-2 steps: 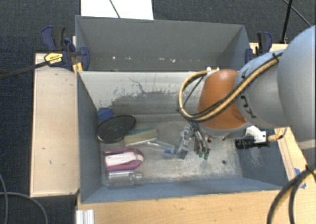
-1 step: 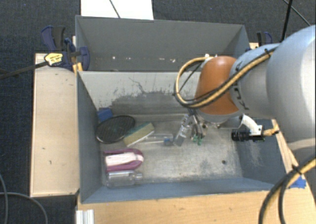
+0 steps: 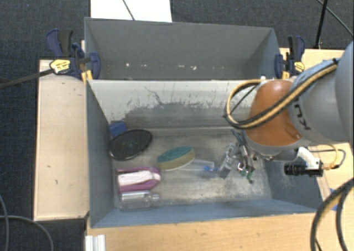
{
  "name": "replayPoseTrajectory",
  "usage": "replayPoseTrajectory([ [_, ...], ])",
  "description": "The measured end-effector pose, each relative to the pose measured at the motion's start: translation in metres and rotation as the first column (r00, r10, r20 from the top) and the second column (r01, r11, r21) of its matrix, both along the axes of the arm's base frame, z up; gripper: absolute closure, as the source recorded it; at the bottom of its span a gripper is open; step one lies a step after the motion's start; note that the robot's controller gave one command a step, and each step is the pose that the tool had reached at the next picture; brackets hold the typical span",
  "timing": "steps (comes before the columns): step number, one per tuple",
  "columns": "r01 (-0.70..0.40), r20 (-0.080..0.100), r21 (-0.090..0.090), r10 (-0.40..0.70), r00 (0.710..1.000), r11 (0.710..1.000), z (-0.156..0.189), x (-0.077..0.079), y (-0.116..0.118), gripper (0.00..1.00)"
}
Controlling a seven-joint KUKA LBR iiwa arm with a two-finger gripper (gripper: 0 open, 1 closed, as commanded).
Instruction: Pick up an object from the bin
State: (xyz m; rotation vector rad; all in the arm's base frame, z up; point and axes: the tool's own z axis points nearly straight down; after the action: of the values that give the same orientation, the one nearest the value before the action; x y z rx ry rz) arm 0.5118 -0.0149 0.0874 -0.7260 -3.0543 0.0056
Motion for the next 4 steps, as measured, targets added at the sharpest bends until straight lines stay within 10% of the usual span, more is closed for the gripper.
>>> replayPoseTrajectory([
  [1,0.15,0.007,0.003,-0.15,0.989,0.989,0.02,-0.002,0.017,1.0],
  [2,0.274,0.012,0.006,-0.274,0.962,0.962,0.118,0.004,0.018,1.0],
  [4,0.301,0.007,0.004,-0.301,0.954,0.954,0.008,0.079,0.061,1.0],
])
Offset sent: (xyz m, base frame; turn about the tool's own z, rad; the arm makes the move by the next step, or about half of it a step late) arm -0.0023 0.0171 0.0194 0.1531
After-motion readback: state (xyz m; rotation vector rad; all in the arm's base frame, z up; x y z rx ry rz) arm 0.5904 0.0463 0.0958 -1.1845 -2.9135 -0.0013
